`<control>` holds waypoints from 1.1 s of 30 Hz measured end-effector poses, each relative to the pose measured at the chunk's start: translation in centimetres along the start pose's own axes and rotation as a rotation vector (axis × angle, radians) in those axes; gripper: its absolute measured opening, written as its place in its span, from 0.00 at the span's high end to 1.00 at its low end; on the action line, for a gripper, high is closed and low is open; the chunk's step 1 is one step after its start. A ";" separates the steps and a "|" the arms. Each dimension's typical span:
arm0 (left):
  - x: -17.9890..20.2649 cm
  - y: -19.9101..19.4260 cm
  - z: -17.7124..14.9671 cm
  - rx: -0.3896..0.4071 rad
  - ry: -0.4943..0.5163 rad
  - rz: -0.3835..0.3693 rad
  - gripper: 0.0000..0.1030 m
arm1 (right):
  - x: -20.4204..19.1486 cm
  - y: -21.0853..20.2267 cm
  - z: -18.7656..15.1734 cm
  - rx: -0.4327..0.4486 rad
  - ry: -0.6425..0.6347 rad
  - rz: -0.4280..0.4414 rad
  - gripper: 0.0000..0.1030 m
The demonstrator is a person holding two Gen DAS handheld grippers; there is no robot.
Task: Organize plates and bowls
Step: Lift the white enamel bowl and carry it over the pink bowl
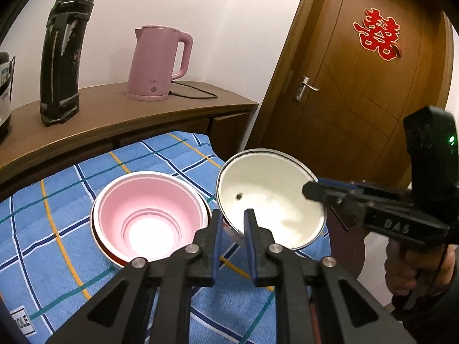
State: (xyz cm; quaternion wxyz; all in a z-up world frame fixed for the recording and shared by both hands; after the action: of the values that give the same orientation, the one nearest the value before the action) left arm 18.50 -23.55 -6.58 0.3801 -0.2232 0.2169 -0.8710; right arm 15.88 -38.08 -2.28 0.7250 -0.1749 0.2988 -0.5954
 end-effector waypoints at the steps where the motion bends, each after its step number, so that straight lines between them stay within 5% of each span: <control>1: 0.1 -0.1 0.0 0.003 0.004 0.003 0.84 | -0.2 -0.3 0.2 0.010 -0.007 -0.003 0.84; 22: -4.4 -3.6 3.2 0.154 -0.090 0.085 0.85 | -4.2 2.1 3.8 0.032 -0.057 0.094 0.84; 33: -7.5 -3.2 3.4 0.144 -0.149 0.147 0.87 | -5.6 5.0 4.5 0.001 -0.069 0.121 0.84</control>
State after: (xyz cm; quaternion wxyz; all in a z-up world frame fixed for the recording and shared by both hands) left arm 23.14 -16.58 -3.77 0.4728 -0.2431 0.1409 -0.8352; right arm 21.99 -31.96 -0.66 0.7695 -0.1765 0.2831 -0.5445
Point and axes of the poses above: each gripper's, at about its wrist camera, not at the fingertips, and y roughly the way its jaws point, x to its right, z to its top, the point moved 6 cm from there along y, roughly the way its jaws point, and after that the axes turned 7 degrees about z, right-handed, at the moved point
